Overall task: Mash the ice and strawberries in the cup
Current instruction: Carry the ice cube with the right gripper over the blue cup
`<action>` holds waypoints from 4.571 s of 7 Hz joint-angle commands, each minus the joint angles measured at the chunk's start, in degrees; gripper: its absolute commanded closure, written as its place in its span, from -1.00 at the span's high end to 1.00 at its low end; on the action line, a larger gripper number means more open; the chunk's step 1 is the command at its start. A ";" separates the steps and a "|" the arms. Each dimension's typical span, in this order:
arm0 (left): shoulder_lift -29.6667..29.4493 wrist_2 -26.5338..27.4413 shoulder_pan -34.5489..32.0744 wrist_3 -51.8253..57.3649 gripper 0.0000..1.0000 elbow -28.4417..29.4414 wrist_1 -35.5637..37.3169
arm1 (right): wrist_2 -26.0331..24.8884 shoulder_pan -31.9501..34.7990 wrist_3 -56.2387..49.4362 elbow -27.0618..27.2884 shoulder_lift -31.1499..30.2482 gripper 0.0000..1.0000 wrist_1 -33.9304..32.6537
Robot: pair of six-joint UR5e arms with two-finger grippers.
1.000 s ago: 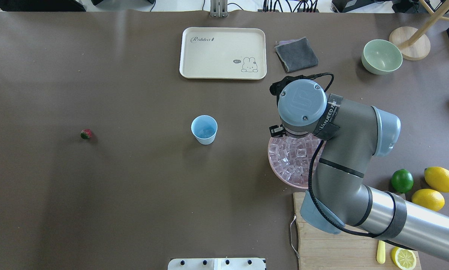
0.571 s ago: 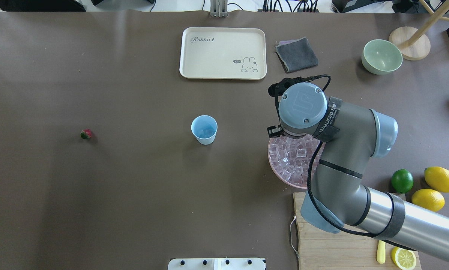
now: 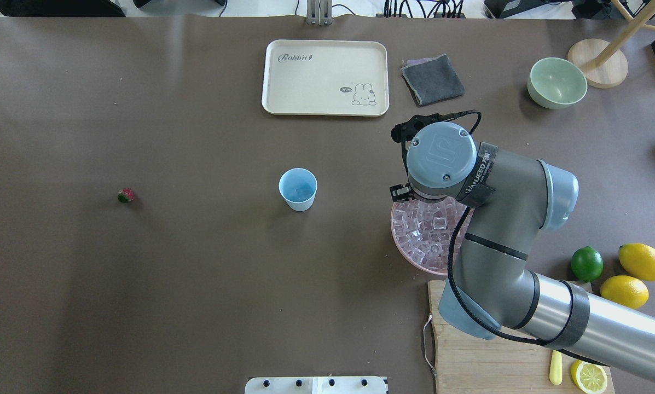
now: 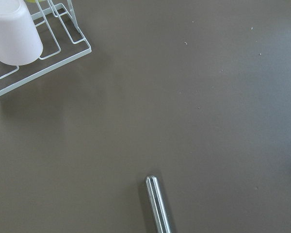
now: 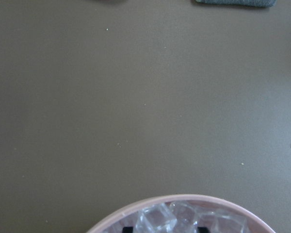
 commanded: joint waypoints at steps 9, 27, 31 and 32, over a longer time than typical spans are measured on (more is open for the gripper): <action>0.18 0.00 -0.07 0.00 0.99 -0.47 -0.02 | 4.76 1.42 0.19 1.75 -3.16 -0.88 8.07; 0.18 0.00 -0.15 -0.08 0.99 0.59 0.42 | 0.10 -4.73 14.08 -21.45 22.77 0.91 14.84; -3.05 0.70 1.07 -3.58 0.99 0.15 3.04 | 7.45 1.39 8.50 -12.88 15.61 0.98 14.31; -3.94 1.05 4.04 -6.99 0.99 -1.15 3.23 | 10.35 5.34 2.45 -8.48 11.04 0.98 14.22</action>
